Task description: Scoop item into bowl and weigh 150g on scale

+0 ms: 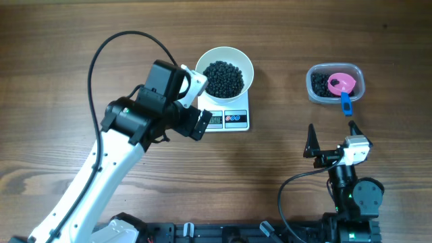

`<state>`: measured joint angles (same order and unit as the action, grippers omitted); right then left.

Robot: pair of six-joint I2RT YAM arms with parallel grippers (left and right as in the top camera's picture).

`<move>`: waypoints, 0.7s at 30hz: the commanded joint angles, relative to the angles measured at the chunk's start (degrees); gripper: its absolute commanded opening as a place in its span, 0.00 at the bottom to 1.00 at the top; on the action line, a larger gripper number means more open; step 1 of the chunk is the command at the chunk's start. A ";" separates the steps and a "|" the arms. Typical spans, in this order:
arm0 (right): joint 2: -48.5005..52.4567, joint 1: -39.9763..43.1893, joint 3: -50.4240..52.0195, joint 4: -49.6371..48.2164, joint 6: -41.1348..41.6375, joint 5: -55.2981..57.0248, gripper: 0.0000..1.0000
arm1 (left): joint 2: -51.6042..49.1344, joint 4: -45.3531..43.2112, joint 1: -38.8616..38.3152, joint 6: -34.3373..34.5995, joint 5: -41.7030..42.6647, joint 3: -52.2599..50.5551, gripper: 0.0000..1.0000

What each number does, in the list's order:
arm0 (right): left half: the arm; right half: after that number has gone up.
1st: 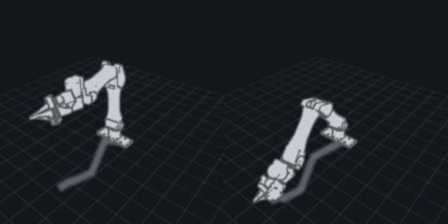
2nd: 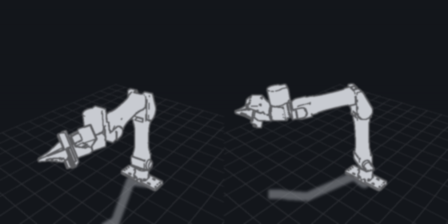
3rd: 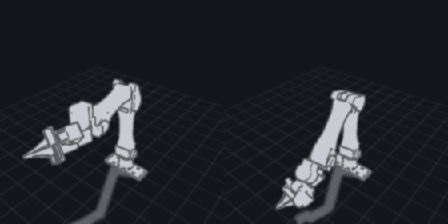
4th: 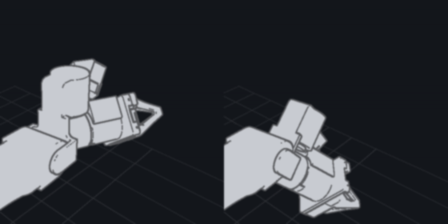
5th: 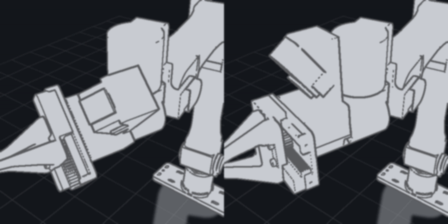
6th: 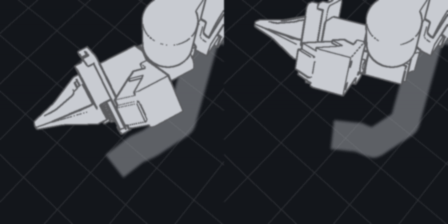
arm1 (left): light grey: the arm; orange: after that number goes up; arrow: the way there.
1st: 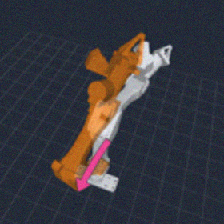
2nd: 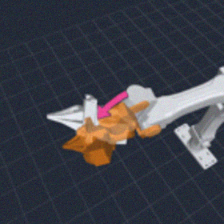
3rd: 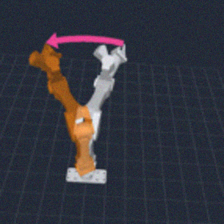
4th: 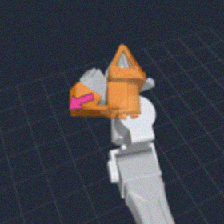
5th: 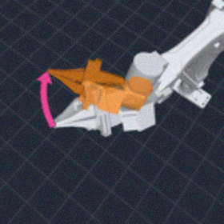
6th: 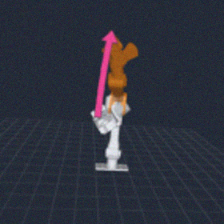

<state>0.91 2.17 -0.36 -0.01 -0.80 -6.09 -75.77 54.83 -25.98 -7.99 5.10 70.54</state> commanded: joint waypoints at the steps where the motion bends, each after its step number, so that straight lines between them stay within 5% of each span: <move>1: -0.48 -0.39 0.07 -0.13 -0.68 1.18 1.00 | 5.18 -0.17 1.22 1.55 -0.87 -0.44 1.00; 21: -0.48 -0.39 0.07 -0.13 -0.68 1.18 1.00 | 31.58 -25.68 17.31 8.70 5.57 -26.01 1.00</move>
<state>0.89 2.17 -0.36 0.01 -0.78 -5.89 -47.88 30.65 -9.63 -1.69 8.49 48.34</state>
